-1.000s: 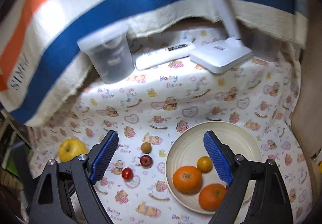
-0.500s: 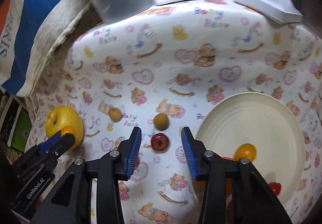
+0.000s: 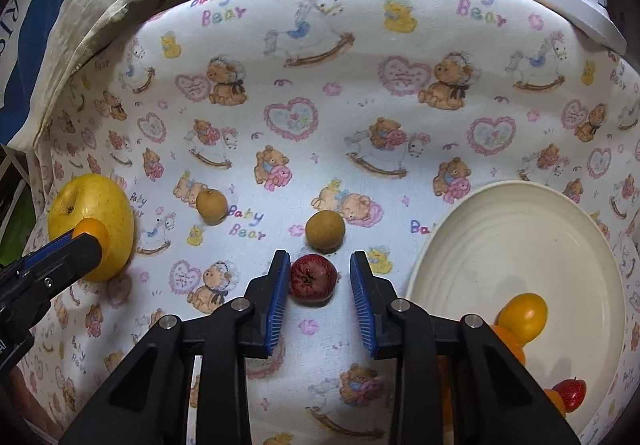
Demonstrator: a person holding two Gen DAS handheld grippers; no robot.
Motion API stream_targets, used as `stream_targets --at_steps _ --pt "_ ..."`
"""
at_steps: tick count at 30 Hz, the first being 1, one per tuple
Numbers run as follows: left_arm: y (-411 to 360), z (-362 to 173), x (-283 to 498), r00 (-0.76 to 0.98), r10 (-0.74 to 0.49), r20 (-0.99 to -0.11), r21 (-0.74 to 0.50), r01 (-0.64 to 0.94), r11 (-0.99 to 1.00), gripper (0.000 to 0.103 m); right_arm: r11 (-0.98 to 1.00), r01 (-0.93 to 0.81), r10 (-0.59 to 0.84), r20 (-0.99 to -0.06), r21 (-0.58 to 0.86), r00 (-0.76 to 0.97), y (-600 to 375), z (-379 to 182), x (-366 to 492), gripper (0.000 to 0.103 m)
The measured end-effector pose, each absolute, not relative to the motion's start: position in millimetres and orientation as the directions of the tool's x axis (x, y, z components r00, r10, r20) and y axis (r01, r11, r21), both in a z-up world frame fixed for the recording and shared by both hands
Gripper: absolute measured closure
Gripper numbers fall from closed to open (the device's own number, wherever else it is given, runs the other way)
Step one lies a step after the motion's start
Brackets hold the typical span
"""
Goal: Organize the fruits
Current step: 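Grasp a small orange fruit with the left gripper while the right gripper grasps a small red apple, then lift both held fruits and carry them over the white plate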
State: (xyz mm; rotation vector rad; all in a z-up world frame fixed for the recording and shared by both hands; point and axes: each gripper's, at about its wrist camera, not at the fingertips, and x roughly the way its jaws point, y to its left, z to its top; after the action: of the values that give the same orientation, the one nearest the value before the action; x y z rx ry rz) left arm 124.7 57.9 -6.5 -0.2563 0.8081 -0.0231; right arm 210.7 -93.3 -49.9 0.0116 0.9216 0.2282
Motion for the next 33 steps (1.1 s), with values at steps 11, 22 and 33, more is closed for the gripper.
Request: stream_targets --at_steps 11,22,33 --pt "60 -4 124 0.703 -0.069 -0.707 -0.198 -0.103 0.975 0.076 0.977 -0.198 0.188 -0.777 0.083 0.600 -80 -46 205 0.077" --pt "54 33 98 0.752 -0.019 -0.659 -0.145 -0.102 0.984 0.076 0.974 -0.197 0.209 -0.756 0.109 0.620 -78 0 188 0.077" --pt "49 49 85 0.786 -0.077 -0.613 -0.190 -0.052 0.980 0.076 0.964 -0.224 0.260 -0.697 0.145 0.668 -97 58 151 0.077"
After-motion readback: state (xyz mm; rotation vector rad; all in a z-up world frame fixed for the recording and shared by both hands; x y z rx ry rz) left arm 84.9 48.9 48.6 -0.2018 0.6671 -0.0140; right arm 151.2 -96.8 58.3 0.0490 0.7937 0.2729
